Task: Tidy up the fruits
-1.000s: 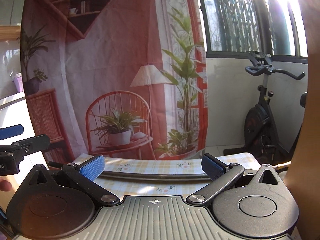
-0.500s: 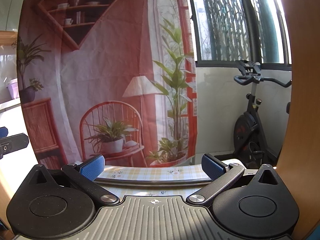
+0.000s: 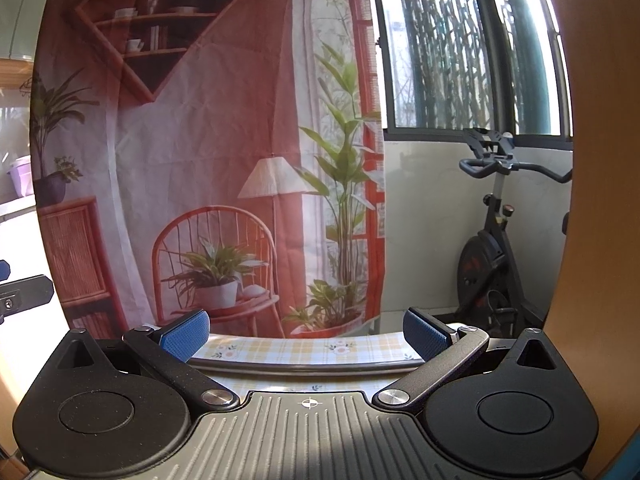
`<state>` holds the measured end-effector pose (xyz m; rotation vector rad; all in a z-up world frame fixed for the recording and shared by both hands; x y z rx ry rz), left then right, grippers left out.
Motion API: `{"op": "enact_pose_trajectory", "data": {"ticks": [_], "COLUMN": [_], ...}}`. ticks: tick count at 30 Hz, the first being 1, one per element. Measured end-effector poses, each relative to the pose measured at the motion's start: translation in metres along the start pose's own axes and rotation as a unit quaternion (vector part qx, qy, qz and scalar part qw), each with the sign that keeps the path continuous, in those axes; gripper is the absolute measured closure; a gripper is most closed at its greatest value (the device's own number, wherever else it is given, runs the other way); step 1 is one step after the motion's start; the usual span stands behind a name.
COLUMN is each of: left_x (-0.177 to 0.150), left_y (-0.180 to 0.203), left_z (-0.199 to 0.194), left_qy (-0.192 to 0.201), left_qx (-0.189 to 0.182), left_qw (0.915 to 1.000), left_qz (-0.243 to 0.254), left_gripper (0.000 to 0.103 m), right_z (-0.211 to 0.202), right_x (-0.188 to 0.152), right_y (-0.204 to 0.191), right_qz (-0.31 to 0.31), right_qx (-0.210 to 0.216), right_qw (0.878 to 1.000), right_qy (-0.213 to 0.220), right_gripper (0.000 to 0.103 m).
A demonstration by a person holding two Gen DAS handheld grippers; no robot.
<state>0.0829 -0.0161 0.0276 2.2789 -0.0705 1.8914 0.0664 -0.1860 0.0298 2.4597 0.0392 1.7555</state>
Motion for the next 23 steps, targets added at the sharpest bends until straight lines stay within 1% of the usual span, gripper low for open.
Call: {"op": "enact_pose_trajectory", "data": {"ticks": [10, 18, 23], "left_x": [0.002, 0.005, 0.006], "left_y": [0.0, 0.005, 0.003], "left_z": [-0.001, -0.005, -0.003], "left_qy": [0.003, 0.01, 0.004], "left_qx": [0.003, -0.01, -0.022], "left_qw": [1.0, 0.9999, 0.9995], "left_qz": [-0.005, -0.005, -0.023], "left_gripper": [0.0, 0.0, 0.0], "right_z": [-0.006, -0.009, -0.011], "right_x": [0.002, 0.003, 0.004], "right_y": [-0.001, -0.001, 0.001], "right_qz": [-0.003, -0.008, -0.006], "right_qx": [-0.002, -0.009, -0.009], "right_qw": [1.0, 1.0, 1.0], "right_qy": [0.005, 0.008, 0.008], "right_gripper": [0.0, 0.0, 0.0]}}
Point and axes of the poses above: each gripper's, at about its wrist camera, not at the fingertips, and z roughly the way its jaws point, y to its right, x to its top, the point moved 7 cm from there along z, roughly the way its jaws point, and after that the axes turned 10 degrees about -z, right-handed, at the moved point
